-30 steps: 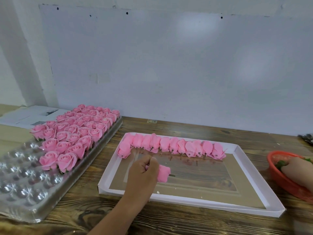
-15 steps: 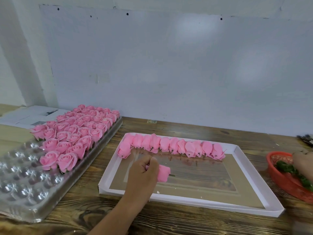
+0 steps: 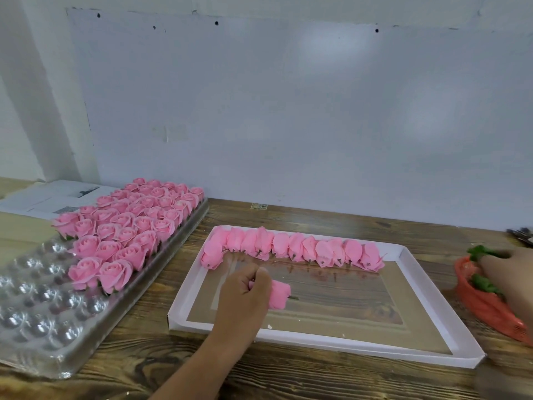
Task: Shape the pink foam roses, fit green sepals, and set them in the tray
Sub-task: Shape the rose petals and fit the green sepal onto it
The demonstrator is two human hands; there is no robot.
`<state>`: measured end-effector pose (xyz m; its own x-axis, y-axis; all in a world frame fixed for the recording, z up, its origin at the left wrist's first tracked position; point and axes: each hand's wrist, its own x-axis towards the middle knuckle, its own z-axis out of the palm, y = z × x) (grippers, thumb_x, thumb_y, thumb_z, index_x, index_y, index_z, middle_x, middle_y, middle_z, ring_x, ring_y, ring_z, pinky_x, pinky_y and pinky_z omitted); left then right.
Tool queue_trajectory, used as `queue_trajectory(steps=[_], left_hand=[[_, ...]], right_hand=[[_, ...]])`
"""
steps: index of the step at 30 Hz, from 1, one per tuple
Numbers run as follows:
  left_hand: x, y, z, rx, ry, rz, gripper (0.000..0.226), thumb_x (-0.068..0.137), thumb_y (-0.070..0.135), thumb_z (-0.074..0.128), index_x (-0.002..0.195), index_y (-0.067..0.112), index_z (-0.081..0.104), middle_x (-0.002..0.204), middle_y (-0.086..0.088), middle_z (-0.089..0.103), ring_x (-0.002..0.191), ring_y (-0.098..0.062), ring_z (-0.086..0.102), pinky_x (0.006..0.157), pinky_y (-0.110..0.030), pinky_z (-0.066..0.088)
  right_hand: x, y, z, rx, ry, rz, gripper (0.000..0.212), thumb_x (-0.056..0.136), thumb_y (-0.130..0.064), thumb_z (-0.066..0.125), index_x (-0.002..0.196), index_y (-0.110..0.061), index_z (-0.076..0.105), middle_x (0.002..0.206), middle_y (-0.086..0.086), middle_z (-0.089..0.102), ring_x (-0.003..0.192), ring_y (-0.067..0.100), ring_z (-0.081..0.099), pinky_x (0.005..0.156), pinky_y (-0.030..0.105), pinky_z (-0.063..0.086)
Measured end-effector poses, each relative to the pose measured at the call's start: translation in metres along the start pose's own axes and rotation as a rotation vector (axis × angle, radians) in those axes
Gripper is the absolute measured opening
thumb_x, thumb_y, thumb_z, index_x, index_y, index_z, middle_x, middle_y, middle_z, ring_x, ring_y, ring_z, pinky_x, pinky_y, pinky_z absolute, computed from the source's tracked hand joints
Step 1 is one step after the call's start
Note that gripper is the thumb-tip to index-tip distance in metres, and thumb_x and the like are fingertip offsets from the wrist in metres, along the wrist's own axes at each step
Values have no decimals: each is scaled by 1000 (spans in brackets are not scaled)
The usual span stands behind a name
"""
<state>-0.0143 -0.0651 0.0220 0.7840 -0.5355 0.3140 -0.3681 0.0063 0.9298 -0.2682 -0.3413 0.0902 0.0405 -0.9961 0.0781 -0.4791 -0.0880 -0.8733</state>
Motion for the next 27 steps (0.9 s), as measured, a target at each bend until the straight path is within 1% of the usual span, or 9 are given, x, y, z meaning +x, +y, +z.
queue_trajectory(steps=[2,5,7,10,13,17,20,23,27], left_hand=[[0,0,0,9,2,-6,43,94,21,46,53,24,35,51,11,32,48,-4,33,44,-14,29],[0,1,1,10,5,-10,41,94,21,46,54,23,37,51,12,33,48,-4,34,44,-15,31],[0,1,1,15,19,-13,43,95,18,47,54,23,35,51,12,33,49,-3,35,45,-15,31],[0,2,1,15,20,-23,43,96,17,47,56,20,35,51,13,34,48,-2,35,44,-14,32],[0,2,1,9,18,-31,43,96,18,47,55,22,33,52,11,32,49,-5,35,44,-15,30],[0,2,0,-2,21,-30,44,95,19,46,54,23,32,52,9,32,49,-8,36,44,-15,30],[0,3,1,4,29,-12,43,97,15,47,56,19,34,52,10,32,49,-7,34,45,-15,30],[-1,4,1,8,33,13,44,96,13,47,56,20,32,52,10,30,49,-7,31,45,-15,28],[-2,5,2,19,22,62,48,96,14,47,52,25,32,49,11,30,47,-4,31,45,-15,29]], right_hand=[[-9,-7,16,60,-31,-65,10,91,-12,59,92,-9,69,70,10,64,45,22,56,45,27,47],[-33,-26,44,-22,-85,-253,16,93,-18,64,80,-20,74,57,-1,69,52,19,57,55,28,44],[-56,-35,67,32,-180,-298,19,92,-18,67,76,-14,76,54,-1,68,51,13,57,56,28,41],[-89,-38,102,57,-295,-317,27,89,-19,70,64,-10,71,47,-3,63,38,3,42,48,25,34],[-117,-36,129,145,-410,-296,35,89,-16,70,57,-5,66,43,-1,57,36,2,39,45,20,34],[-145,-33,143,249,-533,-278,43,93,-15,64,50,-11,60,46,5,56,43,11,45,49,21,35],[-159,-28,145,351,-614,-256,35,91,-11,67,57,-16,64,50,8,58,43,14,45,47,19,35],[-168,-22,149,296,-620,-255,16,87,-5,67,81,-19,71,57,14,65,43,9,49,49,21,39],[-173,-24,149,197,-599,-359,26,84,-4,64,81,-29,72,64,14,67,50,11,56,55,33,46]])
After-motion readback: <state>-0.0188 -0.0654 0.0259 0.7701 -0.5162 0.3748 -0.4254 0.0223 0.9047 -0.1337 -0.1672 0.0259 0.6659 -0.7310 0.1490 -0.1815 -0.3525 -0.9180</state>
